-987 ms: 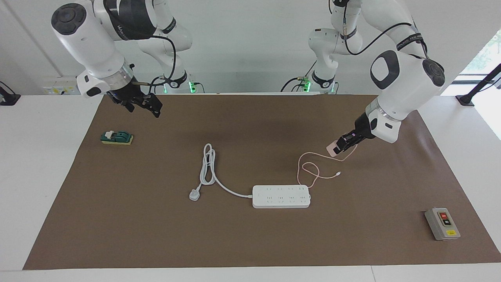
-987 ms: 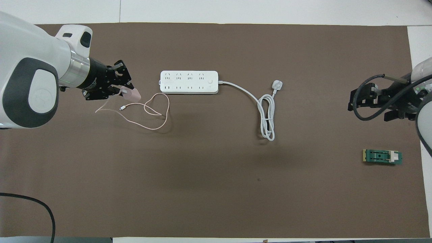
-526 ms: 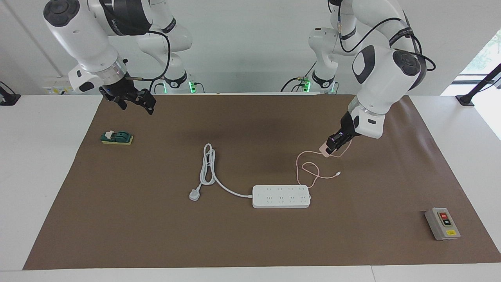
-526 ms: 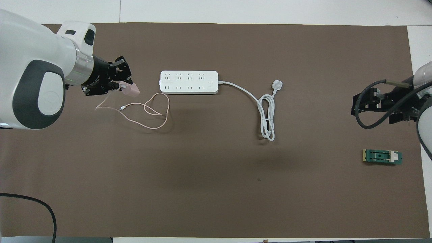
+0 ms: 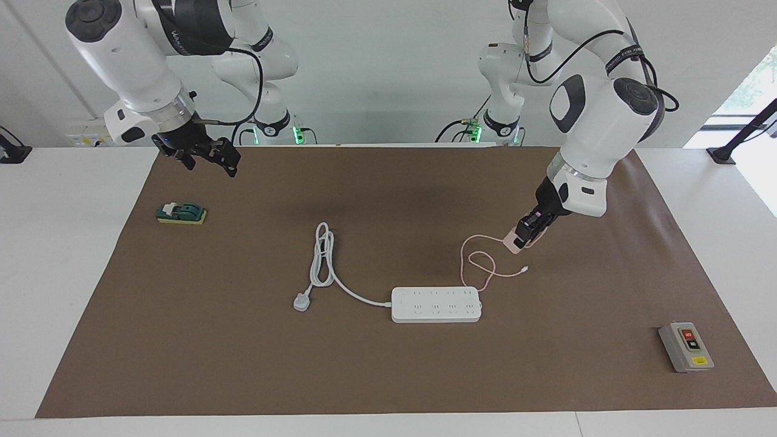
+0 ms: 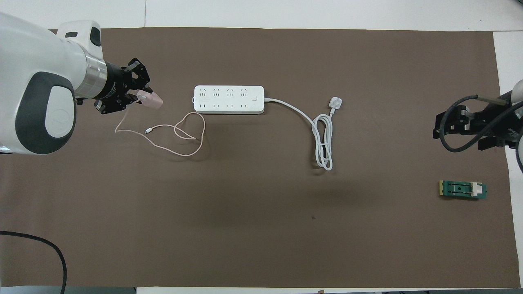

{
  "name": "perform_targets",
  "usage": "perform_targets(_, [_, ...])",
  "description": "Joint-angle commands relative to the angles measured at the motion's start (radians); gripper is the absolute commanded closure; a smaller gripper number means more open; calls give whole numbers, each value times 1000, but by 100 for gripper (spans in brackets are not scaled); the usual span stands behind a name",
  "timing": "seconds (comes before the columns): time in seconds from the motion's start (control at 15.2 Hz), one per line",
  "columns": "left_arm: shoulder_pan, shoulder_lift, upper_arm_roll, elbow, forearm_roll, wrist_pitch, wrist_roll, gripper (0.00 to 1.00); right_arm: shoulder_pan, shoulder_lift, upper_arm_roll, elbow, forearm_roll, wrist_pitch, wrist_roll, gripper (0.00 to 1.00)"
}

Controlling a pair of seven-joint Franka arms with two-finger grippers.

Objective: Plug charger into power strip

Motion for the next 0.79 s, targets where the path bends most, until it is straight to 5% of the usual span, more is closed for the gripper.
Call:
perform_targets(0.0, [-17, 20, 3, 21, 64, -45, -170, 100, -13, 5, -8, -3, -15, 13, -186, 0])
perform_targets(0.26, [-31, 210, 3, 306, 81, -203, -459, 100, -15, 9, -16, -3, -12, 47, -216, 0])
perform_targets(0.53, [-74, 393, 14, 462, 93, -200, -665, 100, -16, 11, -22, -3, -20, 38, -214, 0])
perform_targets(0.72, [-90, 409, 11, 473, 98, -197, -720, 100, -18, 3, -20, -8, -20, 36, -210, 0])
